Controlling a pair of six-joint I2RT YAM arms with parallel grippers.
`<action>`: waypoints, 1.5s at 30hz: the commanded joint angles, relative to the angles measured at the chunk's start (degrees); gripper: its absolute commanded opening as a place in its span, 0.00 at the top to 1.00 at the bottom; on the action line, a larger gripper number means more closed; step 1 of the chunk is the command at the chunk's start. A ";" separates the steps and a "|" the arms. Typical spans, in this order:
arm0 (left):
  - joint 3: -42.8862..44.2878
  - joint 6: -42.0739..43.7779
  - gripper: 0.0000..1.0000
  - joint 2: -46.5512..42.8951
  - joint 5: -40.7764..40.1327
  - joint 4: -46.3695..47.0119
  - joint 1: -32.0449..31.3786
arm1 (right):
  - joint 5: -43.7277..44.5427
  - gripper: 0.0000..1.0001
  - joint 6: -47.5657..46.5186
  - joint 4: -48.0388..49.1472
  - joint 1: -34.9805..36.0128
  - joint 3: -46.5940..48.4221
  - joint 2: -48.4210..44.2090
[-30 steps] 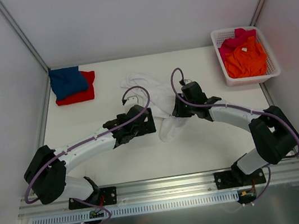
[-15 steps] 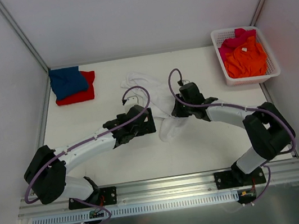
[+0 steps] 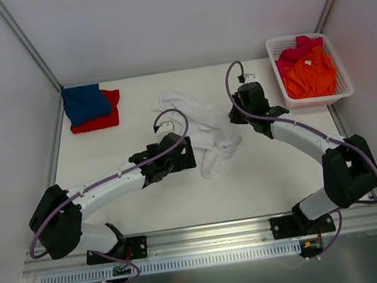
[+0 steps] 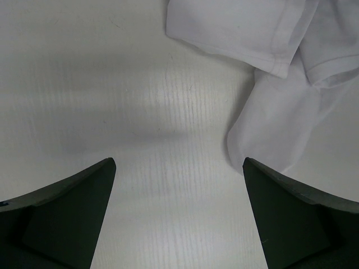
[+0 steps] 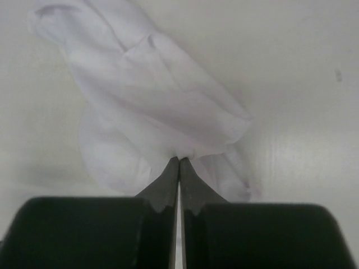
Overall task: Fold and stack the t-shirts
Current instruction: Flatten the tshirt out
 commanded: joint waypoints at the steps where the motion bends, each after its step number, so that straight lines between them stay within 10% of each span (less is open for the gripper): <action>1: -0.52 0.73 0.01 -2.09 -0.87 -0.37 -0.32 | 5.14 1.00 -3.44 -2.73 -3.57 3.78 -3.16; 33: -0.96 0.73 0.01 -2.27 -0.78 -0.55 -0.32 | 14.28 1.00 -4.58 -10.36 -26.87 15.99 1.67; 38: -0.69 1.00 0.01 -2.01 -0.52 -0.55 -0.32 | 13.49 0.69 -3.53 -13.19 -26.87 16.35 2.47; 45: 1.59 1.17 0.01 1.76 -1.22 -0.46 -0.32 | 13.84 0.63 -3.00 -12.83 -25.30 9.59 -5.61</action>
